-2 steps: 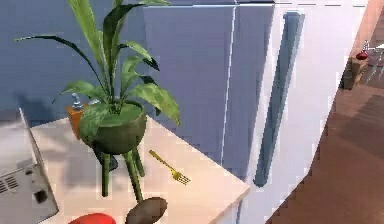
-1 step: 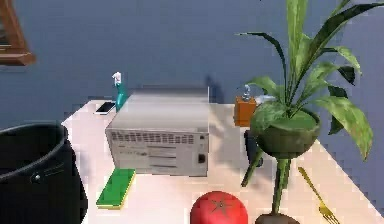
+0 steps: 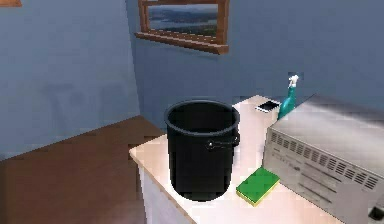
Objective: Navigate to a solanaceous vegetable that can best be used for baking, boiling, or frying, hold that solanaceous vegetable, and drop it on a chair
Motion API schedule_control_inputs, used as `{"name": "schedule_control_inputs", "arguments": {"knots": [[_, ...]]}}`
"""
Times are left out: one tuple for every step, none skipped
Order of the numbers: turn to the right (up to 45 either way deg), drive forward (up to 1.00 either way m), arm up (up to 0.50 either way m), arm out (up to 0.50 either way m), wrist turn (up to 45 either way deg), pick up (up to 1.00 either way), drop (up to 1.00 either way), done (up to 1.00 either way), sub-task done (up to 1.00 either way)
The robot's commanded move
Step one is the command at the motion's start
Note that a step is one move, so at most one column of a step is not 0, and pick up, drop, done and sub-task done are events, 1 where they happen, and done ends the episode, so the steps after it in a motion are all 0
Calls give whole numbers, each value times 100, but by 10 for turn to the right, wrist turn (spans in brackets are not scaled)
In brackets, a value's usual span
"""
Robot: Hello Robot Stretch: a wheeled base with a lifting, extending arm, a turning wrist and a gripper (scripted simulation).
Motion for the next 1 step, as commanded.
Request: {"name": "schedule_control_inputs", "arguments": {"knots": [[-120,0,0,0,0,0,0,0,0]]}}
